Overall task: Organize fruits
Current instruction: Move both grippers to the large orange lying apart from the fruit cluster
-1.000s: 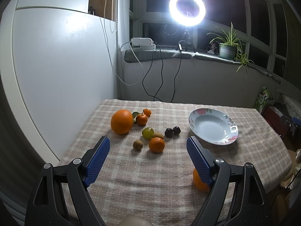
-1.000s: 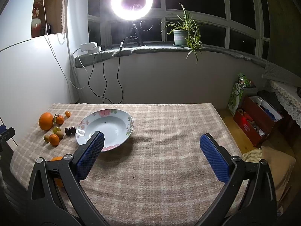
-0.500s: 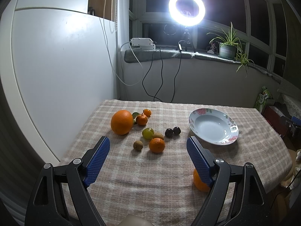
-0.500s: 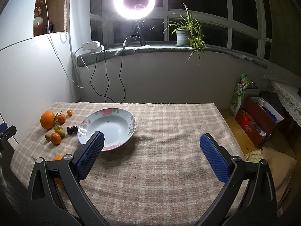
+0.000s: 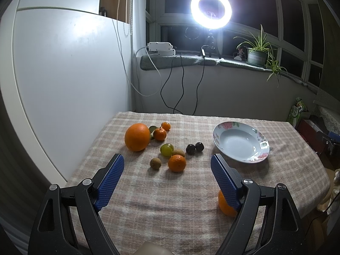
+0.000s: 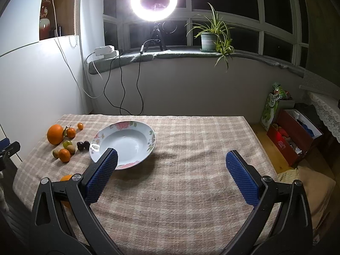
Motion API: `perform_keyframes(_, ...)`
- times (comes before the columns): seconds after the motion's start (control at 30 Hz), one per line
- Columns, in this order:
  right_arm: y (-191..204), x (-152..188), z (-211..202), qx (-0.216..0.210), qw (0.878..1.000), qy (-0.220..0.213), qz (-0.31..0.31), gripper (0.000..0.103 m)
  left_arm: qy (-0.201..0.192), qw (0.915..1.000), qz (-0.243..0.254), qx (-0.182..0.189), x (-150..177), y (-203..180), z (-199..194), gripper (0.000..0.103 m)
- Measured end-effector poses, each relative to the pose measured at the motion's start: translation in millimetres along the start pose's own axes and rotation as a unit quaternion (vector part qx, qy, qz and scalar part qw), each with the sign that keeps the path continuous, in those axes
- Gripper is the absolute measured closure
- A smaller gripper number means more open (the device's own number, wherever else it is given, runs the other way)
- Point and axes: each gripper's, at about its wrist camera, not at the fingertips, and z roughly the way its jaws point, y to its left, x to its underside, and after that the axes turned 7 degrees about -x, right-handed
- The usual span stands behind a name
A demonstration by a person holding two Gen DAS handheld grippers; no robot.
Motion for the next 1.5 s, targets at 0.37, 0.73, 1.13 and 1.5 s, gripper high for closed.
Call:
perform_keyframes(0.37,1.4,11.1,16.7,-0.062,0.997,0.040,0.013,0.000,0.046,0.9971,-0.022,0.057,14.4,3.0,17.7,0.019)
perform_keyframes(0.73,34.2,37.2,56.6,-0.224,0.965,0.132,0.023,0.000,0.132,0.9657,-0.089,0.205,39.0,-5.3,40.2,0.021)
perform_keyframes(1.13,65.2,64.5,111.1,-0.337,0.908,0.237,0.078,0.010,0.198,0.9328,-0.104,0.282,56.9,-33.4,52.3,0.028)
perform_keyframes(1.5,68.1,72.4,134.2,-0.371,0.874,0.293,0.116,0.025,0.212,0.9306,-0.087,0.285,63.2,-41.8,62.9,0.042)
